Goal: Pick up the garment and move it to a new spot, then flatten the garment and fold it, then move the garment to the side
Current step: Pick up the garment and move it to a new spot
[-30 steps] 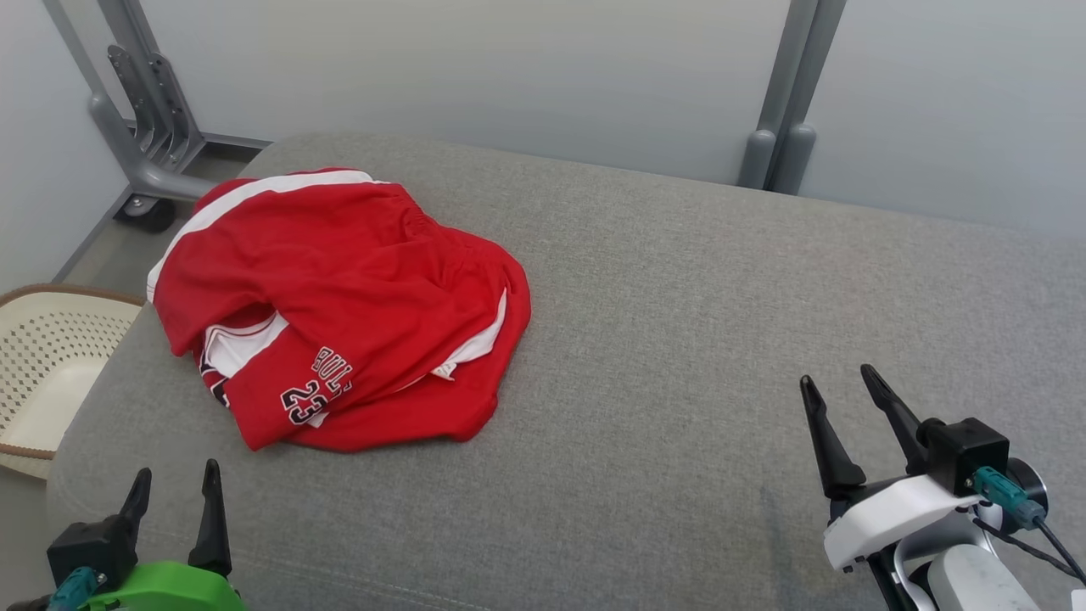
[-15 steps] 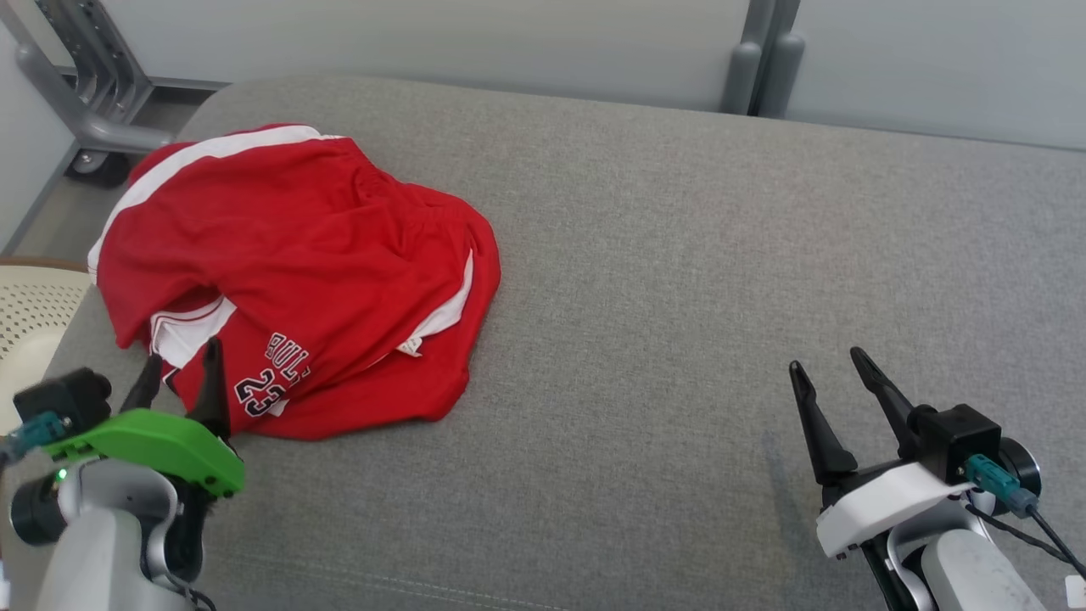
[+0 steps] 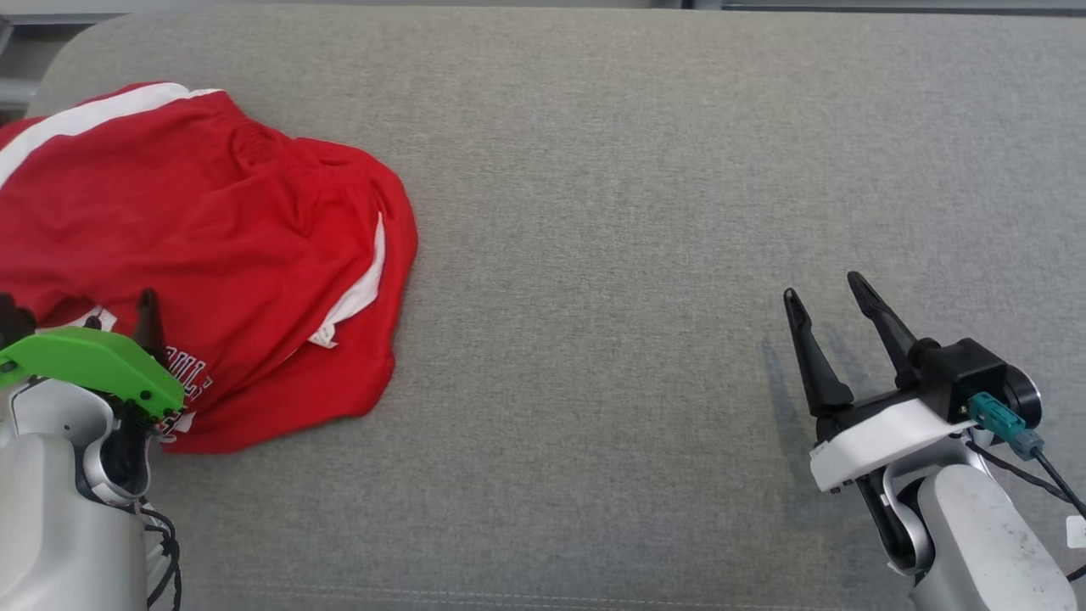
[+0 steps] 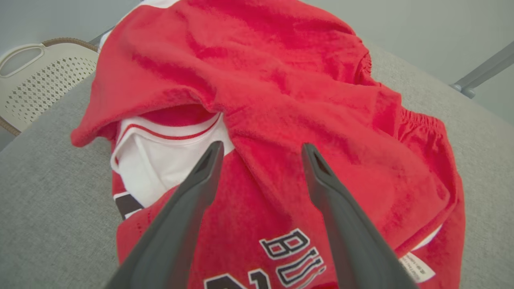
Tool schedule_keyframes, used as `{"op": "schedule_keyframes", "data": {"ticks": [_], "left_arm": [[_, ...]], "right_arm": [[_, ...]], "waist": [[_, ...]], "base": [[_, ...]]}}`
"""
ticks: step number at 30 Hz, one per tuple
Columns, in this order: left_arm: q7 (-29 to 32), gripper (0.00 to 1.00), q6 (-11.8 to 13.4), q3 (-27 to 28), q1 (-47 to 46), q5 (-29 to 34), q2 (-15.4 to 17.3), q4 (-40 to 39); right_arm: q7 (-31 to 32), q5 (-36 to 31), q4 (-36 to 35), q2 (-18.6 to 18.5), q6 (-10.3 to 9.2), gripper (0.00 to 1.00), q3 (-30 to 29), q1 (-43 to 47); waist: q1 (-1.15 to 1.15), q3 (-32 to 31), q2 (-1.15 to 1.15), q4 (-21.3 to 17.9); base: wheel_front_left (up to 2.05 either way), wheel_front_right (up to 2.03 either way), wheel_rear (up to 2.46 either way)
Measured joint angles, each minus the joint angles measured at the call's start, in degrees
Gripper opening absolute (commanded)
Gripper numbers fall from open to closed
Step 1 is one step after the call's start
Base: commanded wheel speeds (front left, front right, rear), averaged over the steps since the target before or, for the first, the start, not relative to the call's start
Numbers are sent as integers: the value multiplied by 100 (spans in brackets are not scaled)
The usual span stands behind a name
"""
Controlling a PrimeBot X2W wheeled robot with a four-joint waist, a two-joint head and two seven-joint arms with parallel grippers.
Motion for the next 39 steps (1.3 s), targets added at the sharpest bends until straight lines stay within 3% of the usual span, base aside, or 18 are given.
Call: {"op": "schedule_keyframes", "data": {"ticks": [11, 13, 14, 15, 16, 23, 29, 39], "left_arm": [[93, 100, 215, 282, -463, -83, 107, 499], [60, 96, 221, 280, -523, -81, 124, 557], [58, 53, 221, 279, -531, -80, 134, 573], [30, 19, 221, 275, -531, -55, 142, 590], [1, 0, 221, 272, -534, -38, 146, 614], [-305, 0, 188, -45, -842, 243, 159, 589], [-650, 0, -71, -407, -1311, 464, 133, 209], [-695, 0, -721, -1300, -1651, 459, -694, -388]], "right_arm": [[0, -49, 67, -23, -1, 100, -172, -34], [0, -49, 87, -18, -1, 100, -172, -33], [0, -49, 96, -11, -1, 100, -172, -32], [-1, -49, 99, -4, 0, 100, -172, -32], [0, -51, 104, 2, 0, 100, -172, -33], [0, -51, 149, 51, 10, 100, -196, -35], [-1, -52, 247, 101, 59, 100, -144, -35], [-1, -51, 355, 282, 112, 100, -12, -24]], "waist": [[0, 309, 0, -464], [0, 321, 0, -470], [-1, 323, 0, -468], [-1, 324, 0, -464], [-1, 325, 0, -459], [-1, 285, 0, -402], [-1, 135, 0, -369], [-2, -131, 0, -597]], "base": [[0, 0, 0], [0, 0, 0], [0, 0, 0], [0, 0, 0], [0, 0, 0], [0, 0, 0], [0, 0, 0], [0, 0, 0]]}}
